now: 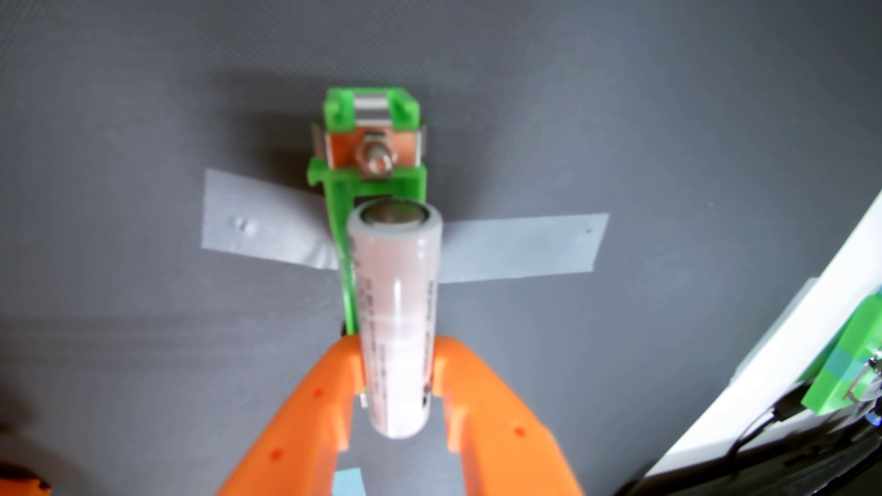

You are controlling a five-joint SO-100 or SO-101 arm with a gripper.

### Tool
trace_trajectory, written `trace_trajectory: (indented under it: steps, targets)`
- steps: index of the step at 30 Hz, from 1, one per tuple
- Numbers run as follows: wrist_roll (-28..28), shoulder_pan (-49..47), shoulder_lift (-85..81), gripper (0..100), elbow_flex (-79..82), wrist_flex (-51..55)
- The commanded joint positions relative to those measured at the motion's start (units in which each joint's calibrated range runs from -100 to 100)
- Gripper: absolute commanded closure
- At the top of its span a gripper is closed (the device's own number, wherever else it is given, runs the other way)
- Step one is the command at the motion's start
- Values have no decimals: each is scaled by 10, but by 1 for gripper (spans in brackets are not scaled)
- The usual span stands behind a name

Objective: Insert Battery

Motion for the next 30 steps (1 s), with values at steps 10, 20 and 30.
trace_trajectory:
  steps: [10, 20, 30]
  targets:
    - [2, -2, -17, 98, 6, 2]
    - [2, -2, -15, 98, 6, 2]
    - [2, -3, -15, 93, 18, 2]
